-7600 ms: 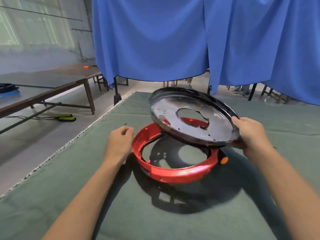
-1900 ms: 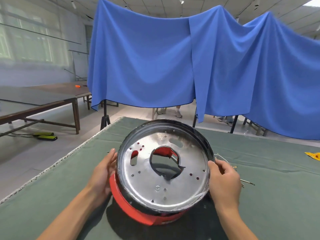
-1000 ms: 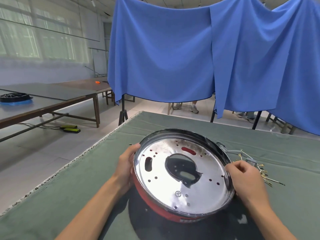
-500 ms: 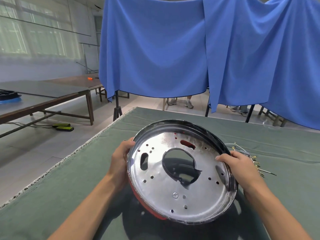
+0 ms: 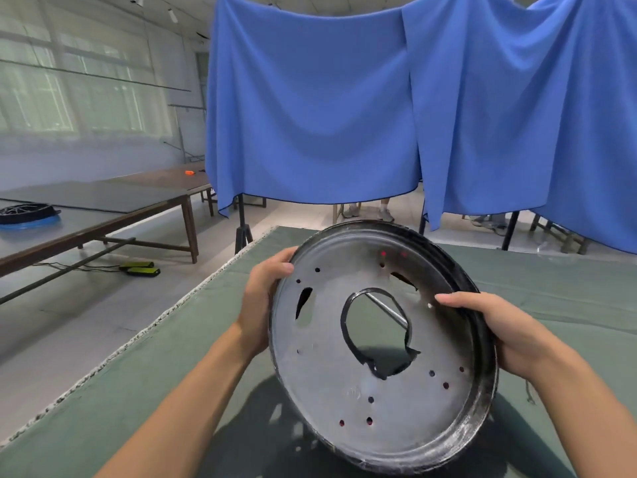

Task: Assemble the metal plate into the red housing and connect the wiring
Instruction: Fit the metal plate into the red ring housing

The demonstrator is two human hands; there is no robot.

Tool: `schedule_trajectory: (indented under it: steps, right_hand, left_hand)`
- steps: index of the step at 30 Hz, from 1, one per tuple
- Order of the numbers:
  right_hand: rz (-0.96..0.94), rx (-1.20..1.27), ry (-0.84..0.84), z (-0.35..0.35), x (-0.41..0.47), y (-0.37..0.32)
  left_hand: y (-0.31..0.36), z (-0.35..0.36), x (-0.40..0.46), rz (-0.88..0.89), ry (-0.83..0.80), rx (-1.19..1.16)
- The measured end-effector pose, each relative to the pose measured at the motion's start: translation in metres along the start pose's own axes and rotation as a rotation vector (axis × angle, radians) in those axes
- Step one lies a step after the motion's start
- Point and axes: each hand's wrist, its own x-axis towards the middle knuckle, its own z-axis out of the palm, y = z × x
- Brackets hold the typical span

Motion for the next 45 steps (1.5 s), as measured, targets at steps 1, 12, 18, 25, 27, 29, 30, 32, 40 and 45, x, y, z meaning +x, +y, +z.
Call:
schedule_trajectory:
  steps: [1, 12, 18, 25, 27, 29, 30, 32, 40, 45]
  right_hand:
    - [-0.038, 0.032, 0.025, -0.002, 0.0, 0.0]
    - [-0.365, -0.08, 0.448, 0.0, -0.005, 0.0]
    - [-0.392, -0.121, 0.438, 0.004, -0.004, -0.004]
    - [-0.327, -0.287, 0.365, 0.01, -0.001, -0.003]
    - [-0.287, -0.384, 0.344, 0.009, -0.001, -0.002]
    - [-0.254, -0.475, 0.344, 0.008, -0.001, -0.003]
    - [-0.251, -0.51, 0.359, 0.007, -0.002, -0.004]
    - [-0.278, -0.53, 0.4, 0.008, -0.003, -0.005]
    - [-0.582, -0.51, 0.601, 0.012, -0.006, -0.006]
    - [-0.593, -0.493, 0.727, 0.004, -0.007, -0.009]
  left_hand:
    - [0.004, 0.003, 0.004, 0.021, -0.005, 0.037]
    - [-0.015, -0.011, -0.002, 0.051, 0.057, 0.47]
    - [-0.016, -0.016, -0.004, 0.014, 0.07, 0.541]
    - [-0.025, -0.025, 0.001, 0.232, 0.315, 0.826]
    - [-0.024, -0.028, 0.003, 0.247, 0.353, 0.795]
    - [-0.023, -0.029, 0.004, 0.265, 0.363, 0.775]
    - [-0.022, -0.029, 0.005, 0.267, 0.355, 0.766]
    - [-0.019, -0.027, 0.009, 0.265, 0.329, 0.755]
    - [-0.01, -0.01, 0.025, 0.252, 0.248, 0.817]
    - [-0.007, 0.005, 0.045, 0.257, 0.349, 0.908]
